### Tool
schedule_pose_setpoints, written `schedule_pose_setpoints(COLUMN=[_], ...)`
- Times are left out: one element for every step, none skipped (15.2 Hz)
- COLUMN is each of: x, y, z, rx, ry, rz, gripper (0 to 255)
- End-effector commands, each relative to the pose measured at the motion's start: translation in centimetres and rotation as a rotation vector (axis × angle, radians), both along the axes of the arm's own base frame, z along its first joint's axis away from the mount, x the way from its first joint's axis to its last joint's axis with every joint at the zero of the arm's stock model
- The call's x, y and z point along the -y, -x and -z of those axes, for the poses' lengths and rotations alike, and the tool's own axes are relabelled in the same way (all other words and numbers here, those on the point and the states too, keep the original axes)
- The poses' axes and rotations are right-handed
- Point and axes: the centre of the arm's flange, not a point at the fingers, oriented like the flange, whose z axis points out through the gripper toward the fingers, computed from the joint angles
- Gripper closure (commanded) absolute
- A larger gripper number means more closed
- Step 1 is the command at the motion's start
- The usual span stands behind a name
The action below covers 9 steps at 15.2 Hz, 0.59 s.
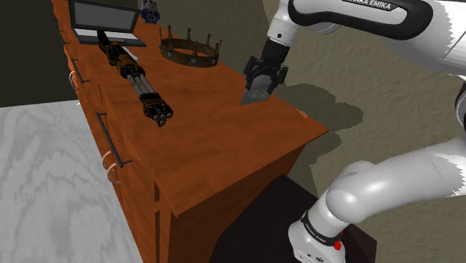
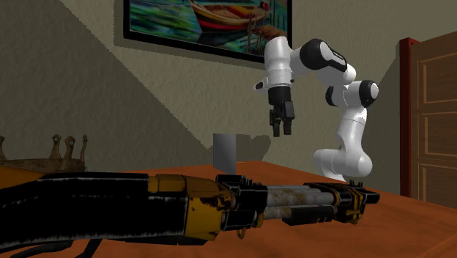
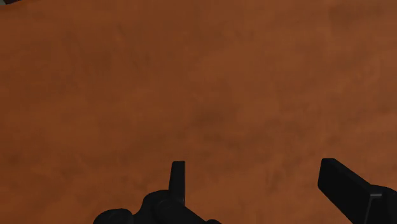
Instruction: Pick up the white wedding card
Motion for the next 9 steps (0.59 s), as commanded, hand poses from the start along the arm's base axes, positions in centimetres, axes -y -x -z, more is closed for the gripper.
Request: schedule_pose_setpoints(x=[1.0, 1.6, 2.3, 3.2, 4.1, 5.1, 6.2, 7.4, 8.6], y=[-2.9, -4.1, -5.4, -6.5, -7.6, -8.7, -9.6, -10.5, -11.2], z=[-1.3, -1.7, -2.1, -2.5, -2.9, -3.2, -3.5, -3.8, -4.0], rx=[-0.040, -0.059, -0.078, -0.097, -0.116, -0.135, -0.154, -0.173, -0.192], ry=[-0.020, -0.029, -0.039, -0.048, -0.058, -0.067, -0.077, -0.086, -0.095], rz=[0.171, 0.252, 0.332, 0.412, 0.492, 0.572, 0.652, 0.733, 0.813], gripper=[0, 0, 0, 0, 0, 0, 0, 0, 0])
